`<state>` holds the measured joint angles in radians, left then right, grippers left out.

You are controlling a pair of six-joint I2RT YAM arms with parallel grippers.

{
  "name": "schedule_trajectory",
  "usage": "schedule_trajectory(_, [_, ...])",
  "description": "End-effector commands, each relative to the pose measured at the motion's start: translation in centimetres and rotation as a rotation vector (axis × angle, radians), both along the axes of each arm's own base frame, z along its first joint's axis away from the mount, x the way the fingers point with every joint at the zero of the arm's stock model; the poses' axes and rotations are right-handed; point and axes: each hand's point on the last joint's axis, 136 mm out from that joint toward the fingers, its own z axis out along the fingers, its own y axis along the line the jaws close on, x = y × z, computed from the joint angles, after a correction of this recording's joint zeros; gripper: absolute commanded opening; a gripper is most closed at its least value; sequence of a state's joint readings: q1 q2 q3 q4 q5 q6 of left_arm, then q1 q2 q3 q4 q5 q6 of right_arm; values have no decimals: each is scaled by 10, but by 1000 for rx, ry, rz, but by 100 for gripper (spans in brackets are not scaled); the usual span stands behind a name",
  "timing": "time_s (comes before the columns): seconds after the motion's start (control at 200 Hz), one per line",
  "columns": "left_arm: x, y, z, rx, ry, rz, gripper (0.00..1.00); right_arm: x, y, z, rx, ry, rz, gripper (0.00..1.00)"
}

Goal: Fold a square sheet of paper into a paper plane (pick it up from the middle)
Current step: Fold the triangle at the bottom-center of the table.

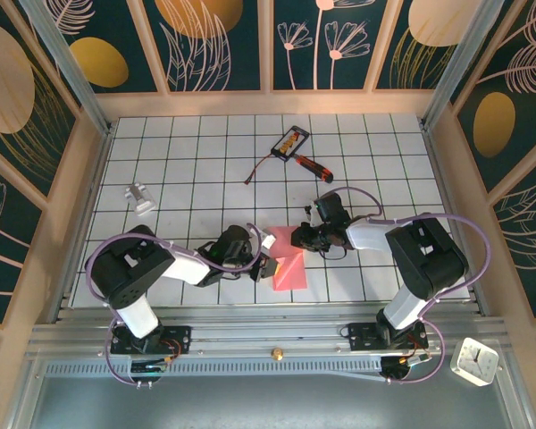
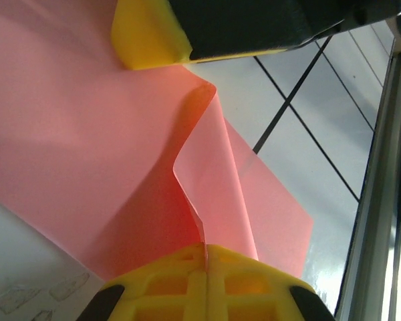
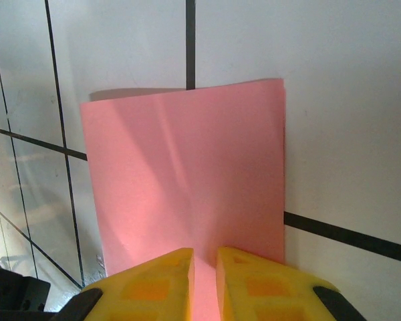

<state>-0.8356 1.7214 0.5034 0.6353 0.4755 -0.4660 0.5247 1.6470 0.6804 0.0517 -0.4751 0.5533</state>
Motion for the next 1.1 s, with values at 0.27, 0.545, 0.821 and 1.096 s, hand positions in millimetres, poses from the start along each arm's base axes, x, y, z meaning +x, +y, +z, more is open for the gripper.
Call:
schedule_trajectory(0.27, [6,0,-6,12,44,-3,0,-11,-10,-23,-97,42,12,19])
schedule_trajectory(0.545, [8,0,-2,3,45,-1,0,-11,-10,-24,-101,44,13,19])
schedule_trajectory(0.821, [10,5,-1,5,48,11,0,-11,-10,-25,-104,45,13,19])
schedule_trajectory(1.096, [11,6,-5,16,60,14,0,-10,-10,-24,-105,44,14,18])
